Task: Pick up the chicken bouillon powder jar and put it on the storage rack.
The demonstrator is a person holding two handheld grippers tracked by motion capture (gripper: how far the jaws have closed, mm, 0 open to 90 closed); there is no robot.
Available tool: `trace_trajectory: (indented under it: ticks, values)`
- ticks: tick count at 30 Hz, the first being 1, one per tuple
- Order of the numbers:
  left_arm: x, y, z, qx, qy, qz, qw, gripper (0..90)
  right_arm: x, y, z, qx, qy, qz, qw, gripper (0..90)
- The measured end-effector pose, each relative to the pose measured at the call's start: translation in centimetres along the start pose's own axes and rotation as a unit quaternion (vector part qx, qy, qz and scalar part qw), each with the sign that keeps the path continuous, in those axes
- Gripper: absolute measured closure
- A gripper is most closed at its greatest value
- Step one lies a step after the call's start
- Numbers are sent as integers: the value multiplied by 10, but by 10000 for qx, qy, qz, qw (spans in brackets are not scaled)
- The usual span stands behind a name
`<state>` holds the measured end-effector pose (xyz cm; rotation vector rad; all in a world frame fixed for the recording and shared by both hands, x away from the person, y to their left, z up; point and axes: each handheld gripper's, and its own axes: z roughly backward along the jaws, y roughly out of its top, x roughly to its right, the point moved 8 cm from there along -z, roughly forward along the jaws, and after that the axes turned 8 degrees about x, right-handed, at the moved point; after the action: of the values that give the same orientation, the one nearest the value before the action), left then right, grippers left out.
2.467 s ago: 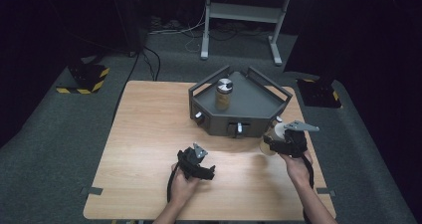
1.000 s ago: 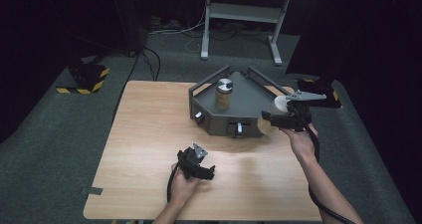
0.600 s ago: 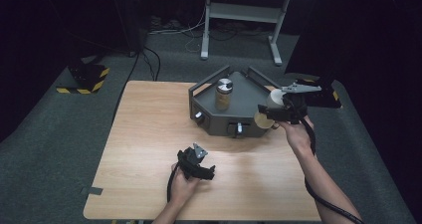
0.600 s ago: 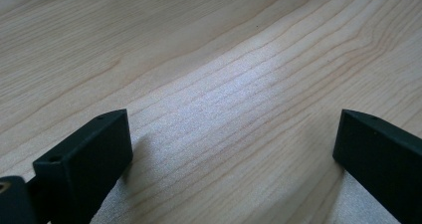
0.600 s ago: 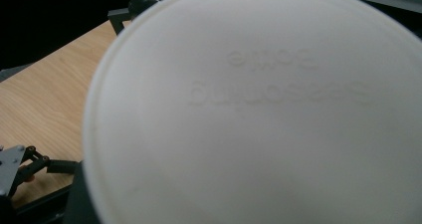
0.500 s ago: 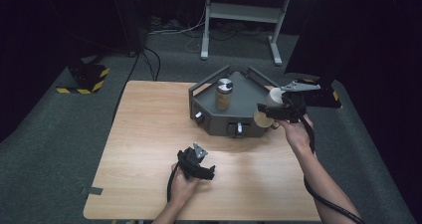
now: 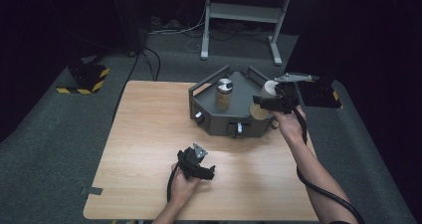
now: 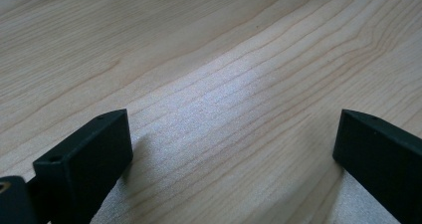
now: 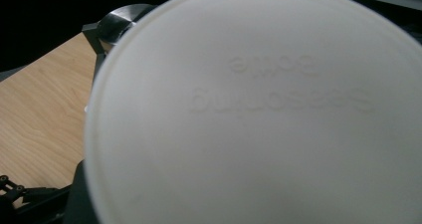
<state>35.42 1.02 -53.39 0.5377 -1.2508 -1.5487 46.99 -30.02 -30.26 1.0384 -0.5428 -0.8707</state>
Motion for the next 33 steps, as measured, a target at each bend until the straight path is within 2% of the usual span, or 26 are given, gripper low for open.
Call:
trace_trajectory:
  ticks: [12,21,33]
  values:
    - [0,0,0,-17,-4,-16,10000,21,7,1,-24,-93,-213,-223,9995,337]
    - [0,0,0,-10,5,3,10000,21,7,2,-42,-210,-354,-207,9989,338]
    - [0,0,0,2,5,4,10000,21,6,4,-57,-317,-396,-166,9986,338]
